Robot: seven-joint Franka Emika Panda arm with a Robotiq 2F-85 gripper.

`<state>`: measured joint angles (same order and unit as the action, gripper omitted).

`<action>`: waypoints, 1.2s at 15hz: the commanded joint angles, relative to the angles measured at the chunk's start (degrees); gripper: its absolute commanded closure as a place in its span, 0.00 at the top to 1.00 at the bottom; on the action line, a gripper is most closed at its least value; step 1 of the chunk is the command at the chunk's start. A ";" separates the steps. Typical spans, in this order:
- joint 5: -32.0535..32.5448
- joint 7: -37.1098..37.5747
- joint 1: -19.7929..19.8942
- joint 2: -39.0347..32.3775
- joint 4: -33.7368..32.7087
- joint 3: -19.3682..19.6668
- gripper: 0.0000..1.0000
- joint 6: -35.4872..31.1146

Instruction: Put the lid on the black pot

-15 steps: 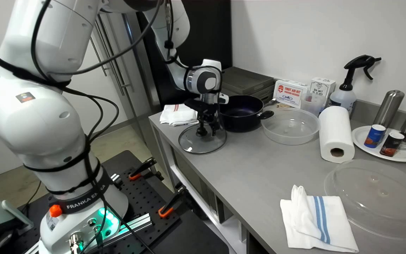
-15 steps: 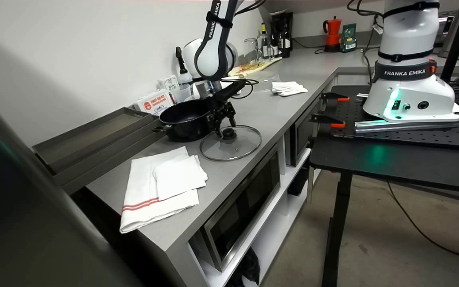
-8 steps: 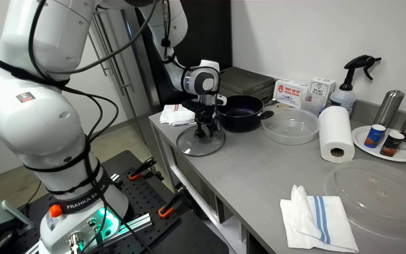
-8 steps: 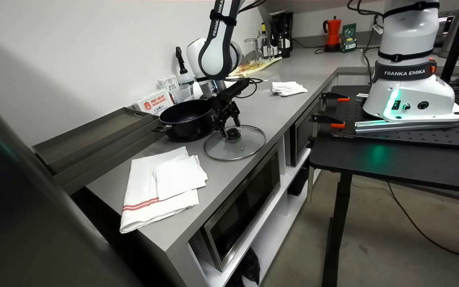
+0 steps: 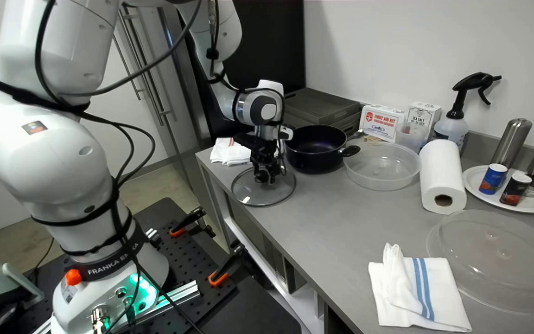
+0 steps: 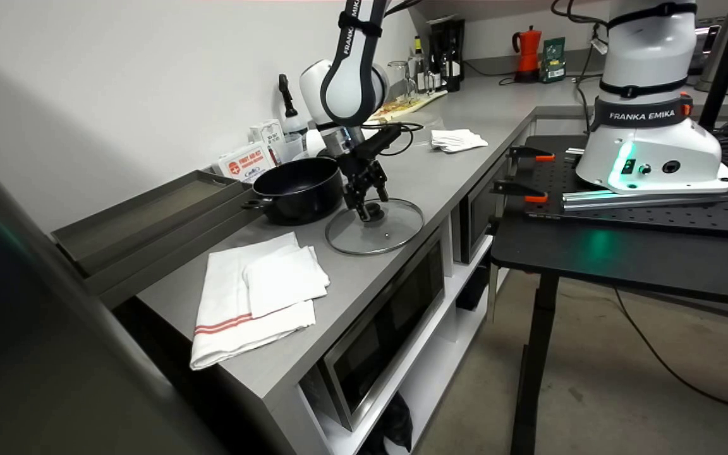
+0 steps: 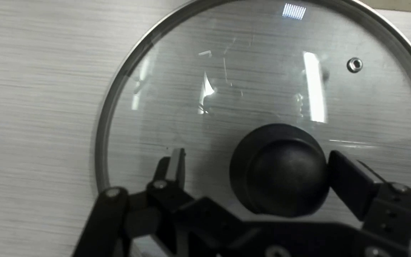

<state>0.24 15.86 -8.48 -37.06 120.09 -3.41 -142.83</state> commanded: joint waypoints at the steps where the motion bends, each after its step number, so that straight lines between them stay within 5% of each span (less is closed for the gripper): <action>1: -0.60 -1.79 -0.80 1.94 2.41 -0.08 1.00 -0.27; 6: -0.77 -1.89 -0.86 2.28 2.03 -0.11 1.00 0.31; 10: -0.89 -1.96 -0.79 2.70 1.76 -0.23 0.84 0.55; 14: -0.87 -1.94 -0.82 2.76 1.66 -0.25 0.57 0.64; 18: -1.01 -2.06 -0.70 2.96 1.43 -0.43 0.57 0.93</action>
<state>0.25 15.42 -9.00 -35.15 121.20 -3.80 -142.72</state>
